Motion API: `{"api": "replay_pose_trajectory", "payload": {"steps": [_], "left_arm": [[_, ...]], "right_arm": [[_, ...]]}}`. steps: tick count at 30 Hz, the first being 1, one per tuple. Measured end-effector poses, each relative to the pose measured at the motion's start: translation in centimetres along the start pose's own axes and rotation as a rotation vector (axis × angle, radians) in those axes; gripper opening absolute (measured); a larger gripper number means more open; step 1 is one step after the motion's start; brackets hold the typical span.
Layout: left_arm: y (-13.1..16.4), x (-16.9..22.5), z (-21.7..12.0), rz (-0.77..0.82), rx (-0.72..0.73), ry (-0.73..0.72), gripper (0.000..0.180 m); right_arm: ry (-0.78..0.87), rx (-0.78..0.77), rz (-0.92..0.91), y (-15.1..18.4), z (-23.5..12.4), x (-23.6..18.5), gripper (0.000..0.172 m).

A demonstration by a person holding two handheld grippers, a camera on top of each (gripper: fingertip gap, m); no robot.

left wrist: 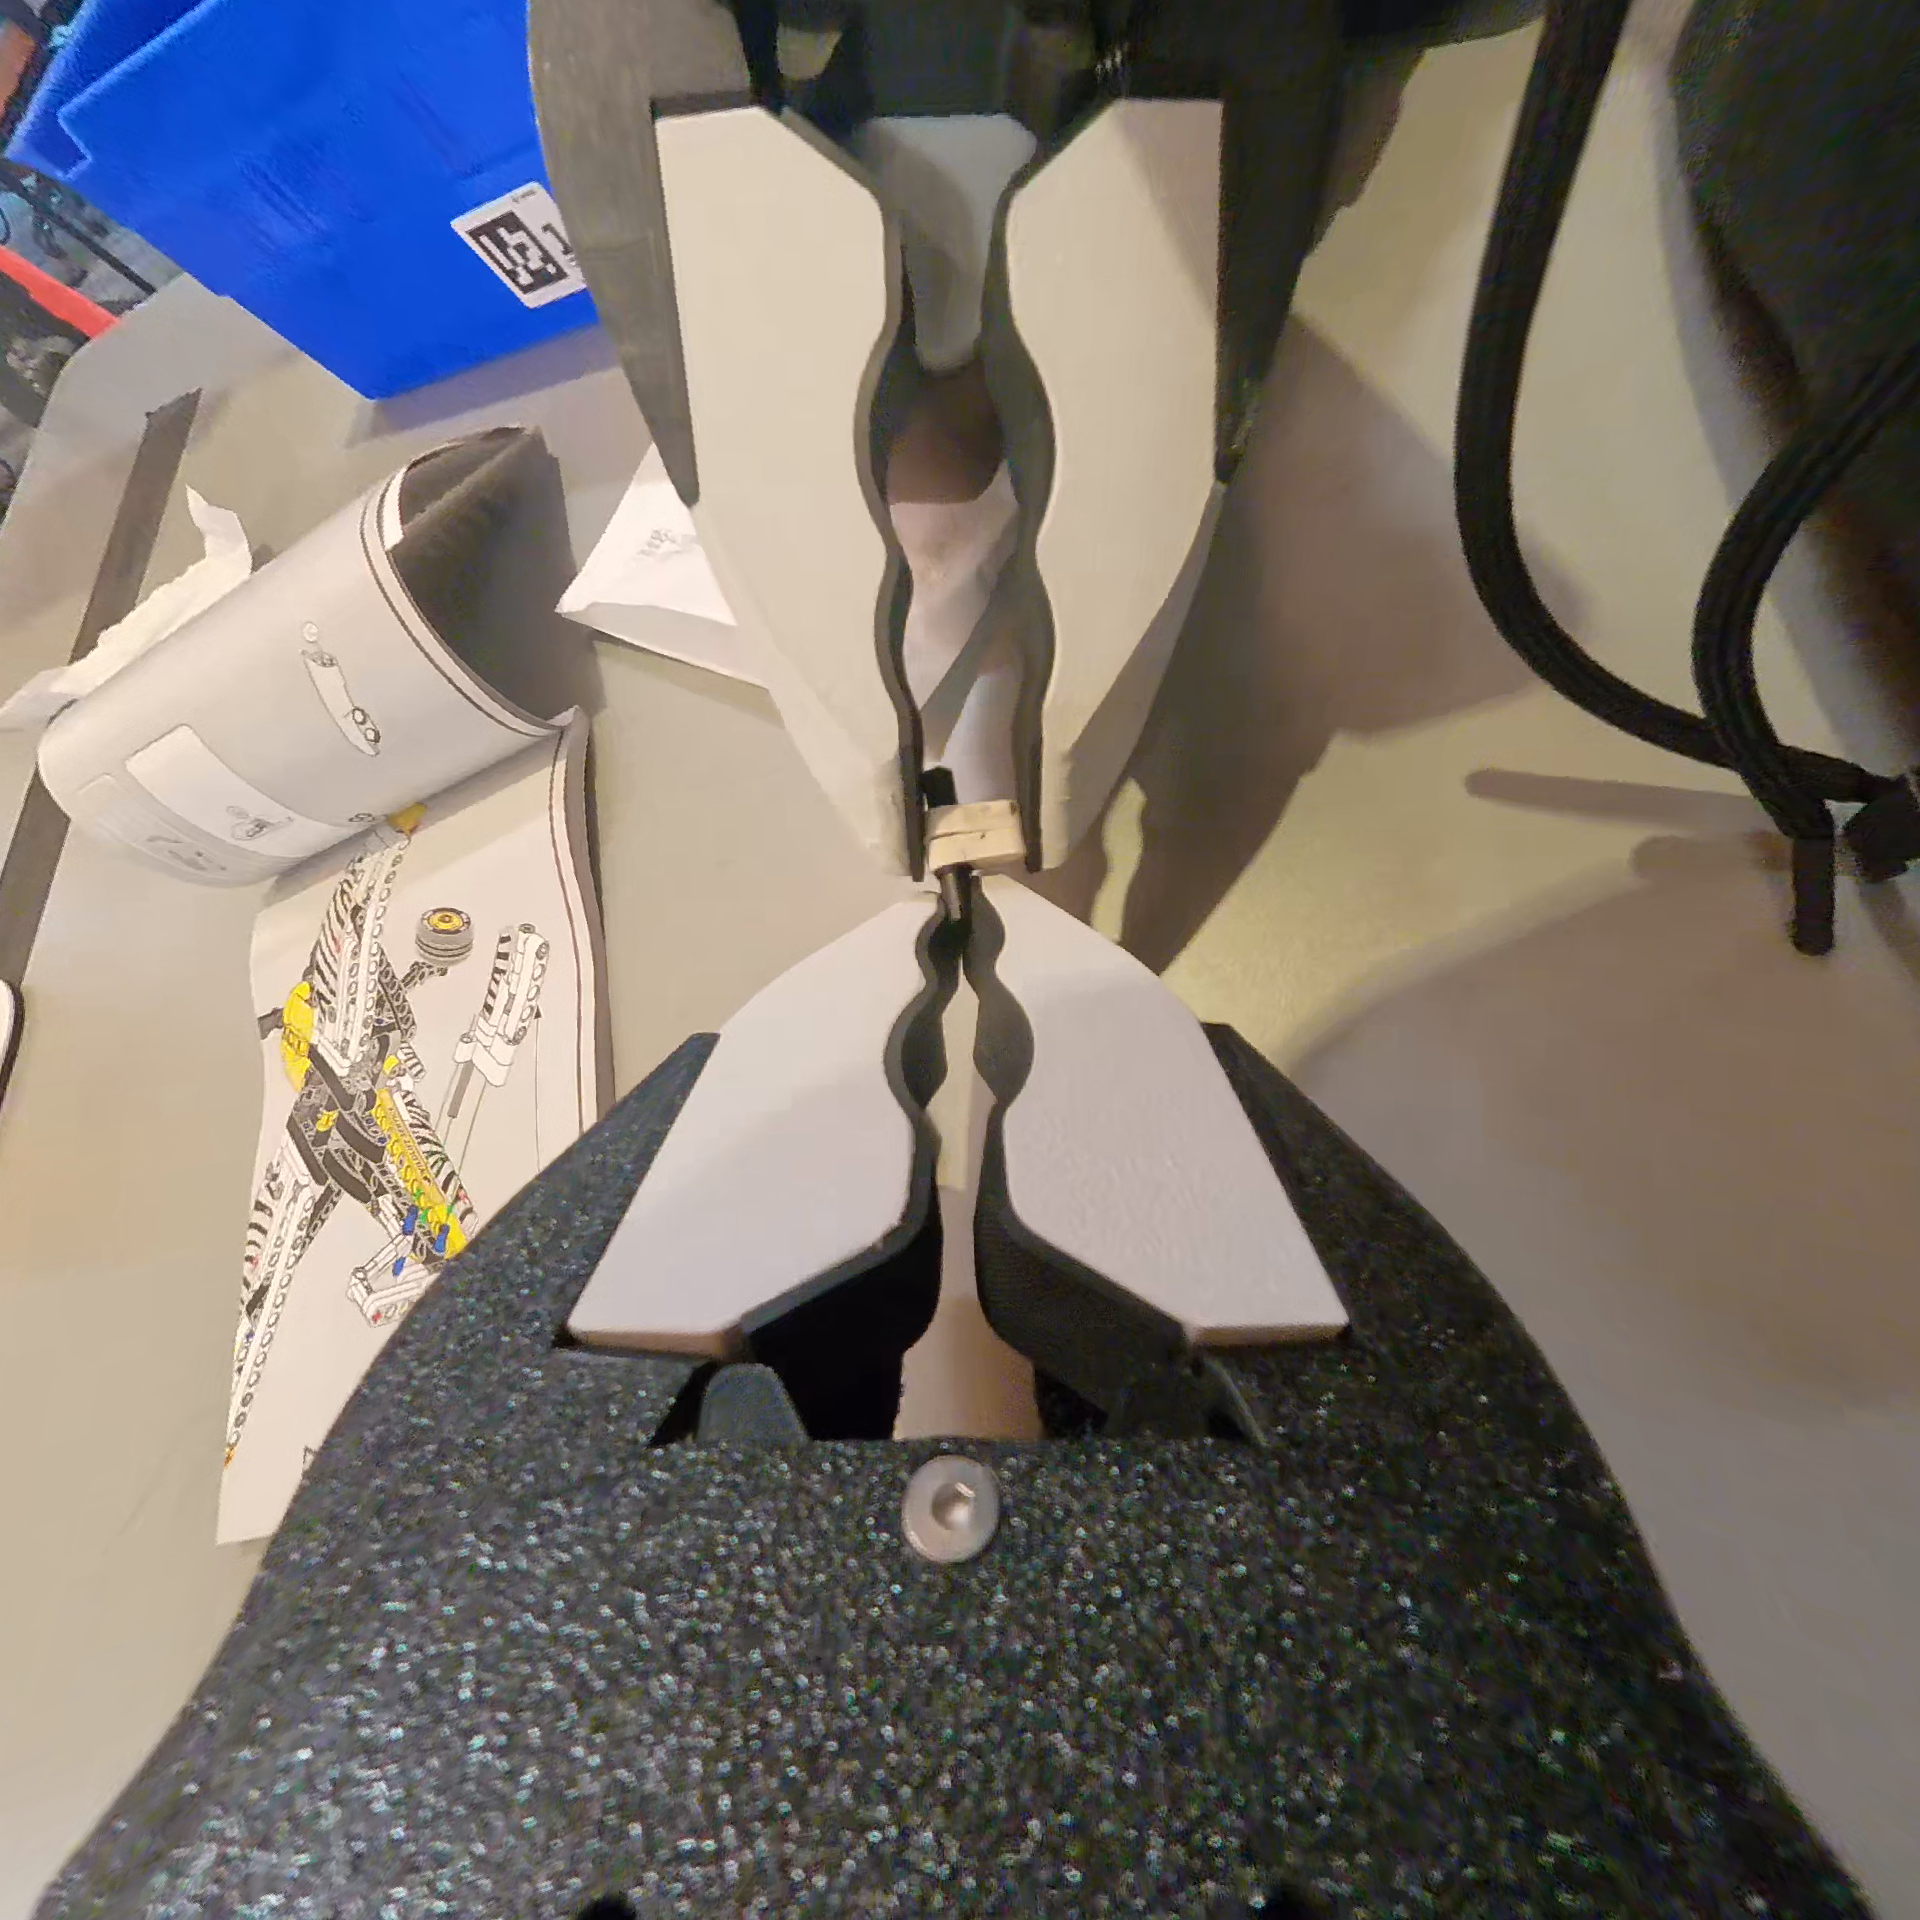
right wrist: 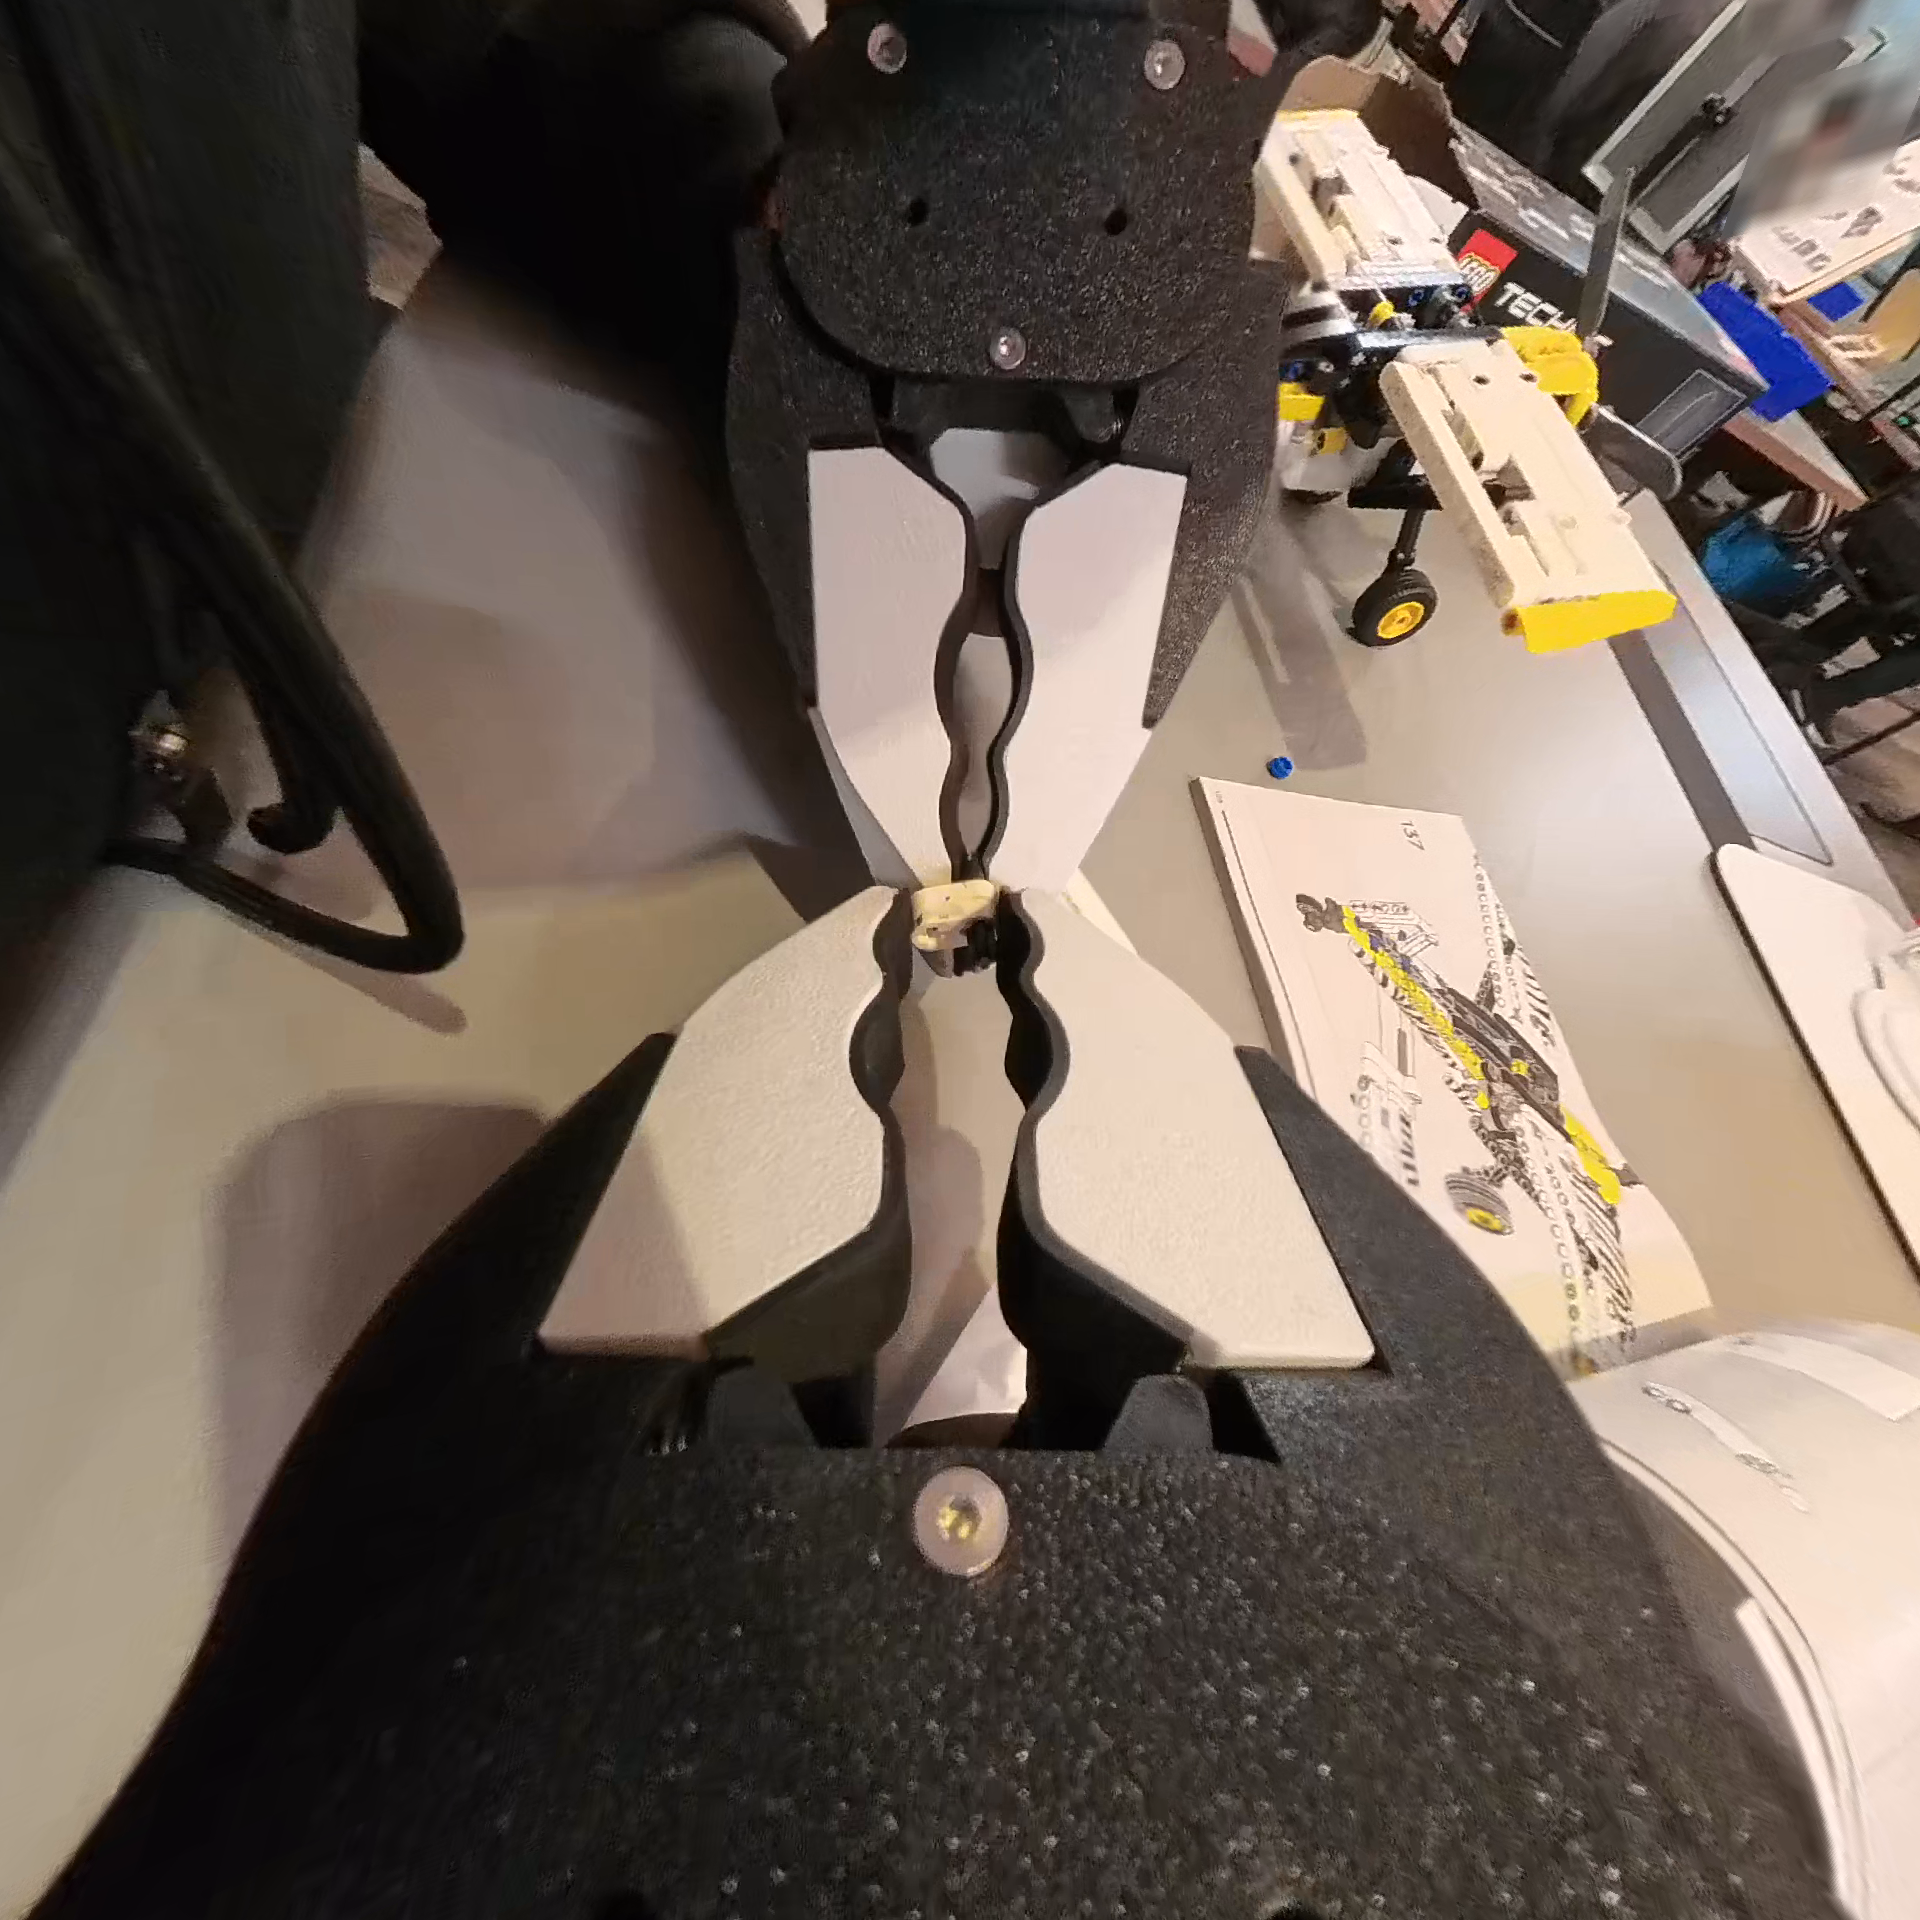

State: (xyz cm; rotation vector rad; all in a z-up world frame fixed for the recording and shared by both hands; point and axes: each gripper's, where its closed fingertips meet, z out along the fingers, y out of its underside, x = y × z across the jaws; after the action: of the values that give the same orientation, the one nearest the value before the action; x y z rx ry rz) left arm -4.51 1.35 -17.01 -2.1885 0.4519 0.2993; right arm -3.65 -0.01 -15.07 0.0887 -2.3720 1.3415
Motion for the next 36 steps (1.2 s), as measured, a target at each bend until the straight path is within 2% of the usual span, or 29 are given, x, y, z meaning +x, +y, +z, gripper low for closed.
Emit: {"api": "replay_pose_trajectory", "payload": {"steps": [3, 5, 6, 7, 9, 12, 15, 20, 28, 36], "left_arm": [[0.0, -0.1, 0.0, 0.013, 0.0, -0.002, 0.001], [3.8, -2.3, -0.7, 0.05, -0.155, -0.108, 0.0], [4.3, -2.7, -1.3, -0.014, -0.123, -0.095, 0.0], [3.6, -3.1, -1.9, -0.079, -0.052, -0.089, 0.0], [2.8, -4.2, -2.0, -0.033, -0.069, -0.14, 0.001], [1.1, -3.6, -1.6, 0.008, 0.003, -0.131, 0.001], [1.0, -3.2, -0.9, 0.1, -0.043, -0.166, 0.001], [1.3, -3.4, 0.3, 0.224, -0.173, -0.238, 0.015], [1.8, -4.4, 0.6, 0.306, -0.272, -0.325, 0.021], [1.8, -5.3, 0.6, 0.359, -0.299, -0.393, 0.032]], "right_arm": [[-0.008, 0.004, 0.022, 0.2, -0.4, 0.0, 0.016], [0.04, 0.004, 0.061, 1.1, -1.7, 1.6, 0.016], [0.053, 0.029, 0.115, 1.2, -2.3, 2.4, 0.016], [0.05, 0.042, 0.147, 1.1, -2.4, 2.7, 0.016], [0.044, 0.036, 0.126, 0.5, -1.8, 2.2, 0.016], [0.038, 0.009, 0.155, 0.5, -0.9, 1.6, 0.015], [0.07, -0.024, 0.223, 1.0, -0.7, 2.3, 0.016], [0.079, -0.075, 0.264, 0.9, 0.0, 2.2, 0.016], [0.112, -0.12, 0.272, 1.3, 0.0, 2.6, 0.016], [0.102, -0.114, 0.302, 1.3, 0.2, 2.5, 0.016]]}}
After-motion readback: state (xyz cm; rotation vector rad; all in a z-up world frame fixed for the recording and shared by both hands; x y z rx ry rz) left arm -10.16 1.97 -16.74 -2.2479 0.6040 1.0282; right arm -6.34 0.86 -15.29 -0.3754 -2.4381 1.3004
